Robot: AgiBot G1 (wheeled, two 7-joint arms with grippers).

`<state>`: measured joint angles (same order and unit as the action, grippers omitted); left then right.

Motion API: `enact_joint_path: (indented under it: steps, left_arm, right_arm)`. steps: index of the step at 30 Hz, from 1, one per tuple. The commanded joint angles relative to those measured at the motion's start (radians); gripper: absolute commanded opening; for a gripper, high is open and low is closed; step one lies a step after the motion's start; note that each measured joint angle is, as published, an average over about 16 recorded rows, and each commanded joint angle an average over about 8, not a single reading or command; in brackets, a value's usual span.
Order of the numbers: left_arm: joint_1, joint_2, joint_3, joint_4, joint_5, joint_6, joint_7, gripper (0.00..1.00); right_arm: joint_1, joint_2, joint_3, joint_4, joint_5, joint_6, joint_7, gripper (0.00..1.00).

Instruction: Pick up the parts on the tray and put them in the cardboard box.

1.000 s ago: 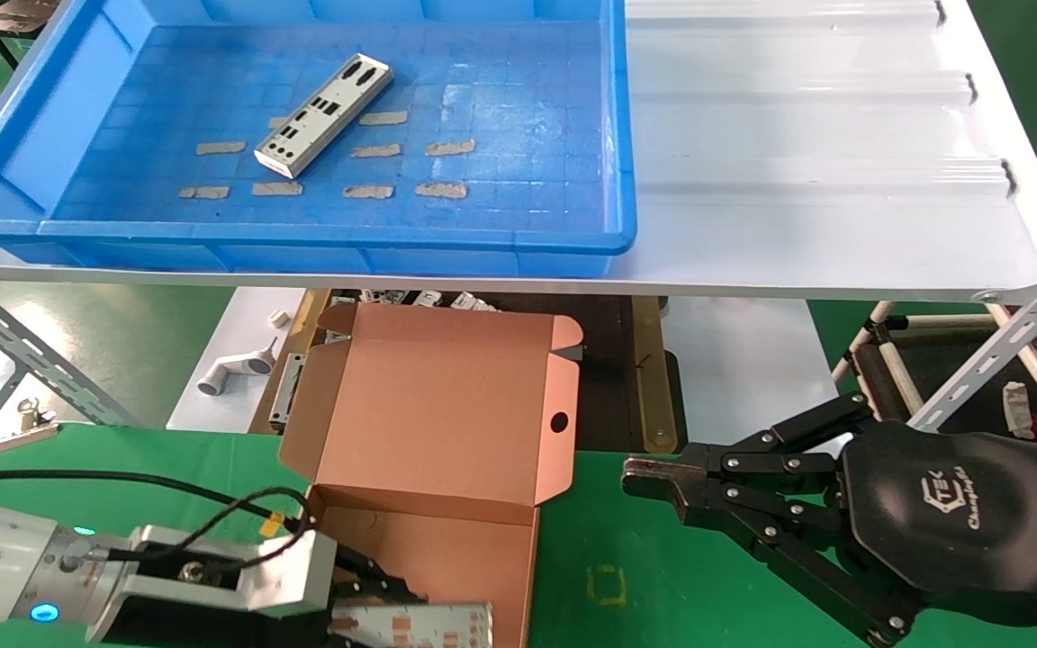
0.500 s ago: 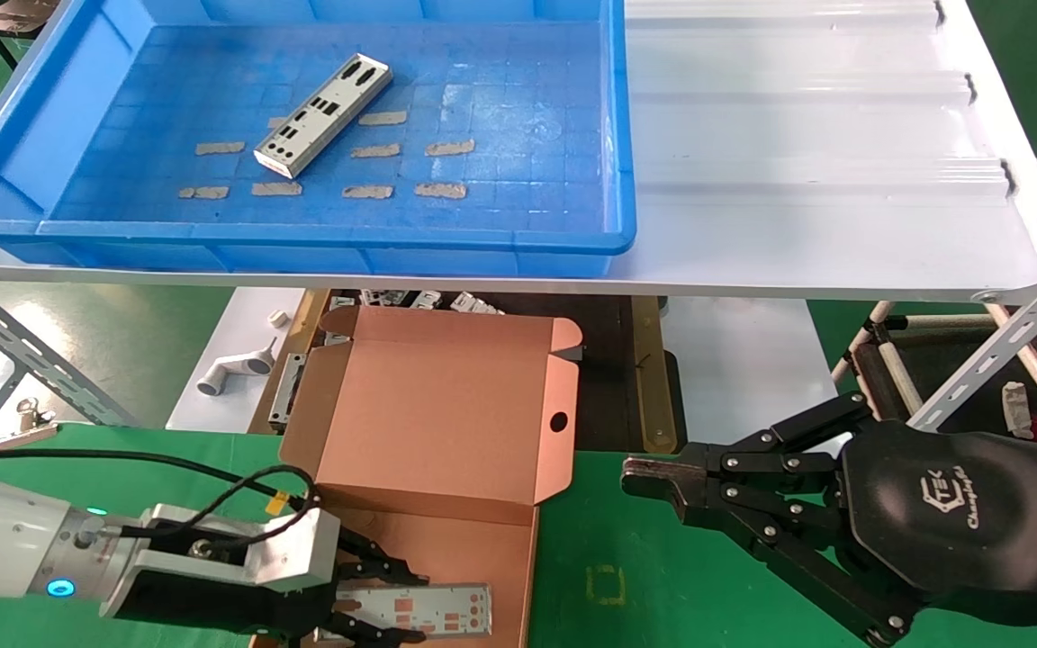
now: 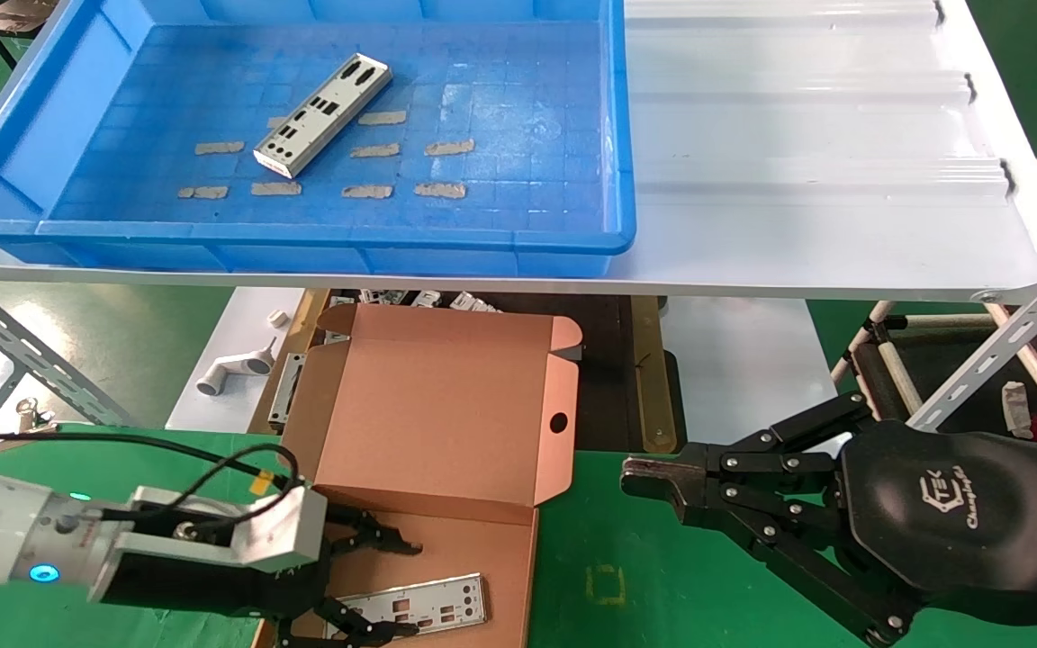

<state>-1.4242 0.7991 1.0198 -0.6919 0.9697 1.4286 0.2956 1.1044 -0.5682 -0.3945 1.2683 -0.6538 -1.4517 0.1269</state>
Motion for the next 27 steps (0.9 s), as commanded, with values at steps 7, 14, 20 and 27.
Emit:
enact_joint_path:
  steps: [7,14,20,27]
  left_arm:
    - [-0.019,-0.035,-0.035,-0.022,-0.075,0.064,-0.022,1.00]
    - [0.005,-0.051,-0.089,-0.059,-0.108,0.078,-0.065,1.00]
    - [0.042,-0.066,-0.159,-0.116,-0.122,0.077,-0.110,1.00]
    - [0.085,-0.083,-0.240,-0.182,-0.138,0.076,-0.162,1.00]
  right_arm:
    - [0.000,0.000,0.000,0.000,0.000,0.000,0.000,0.30]
    - [0.000,0.000,0.000,0.000,0.000,0.000,0.000,1.00]
    - [0.000,0.000,0.000,0.000,0.000,0.000,0.000,1.00]
    - [0.000,0.000,0.000,0.000,0.000,0.000,0.000,1.00]
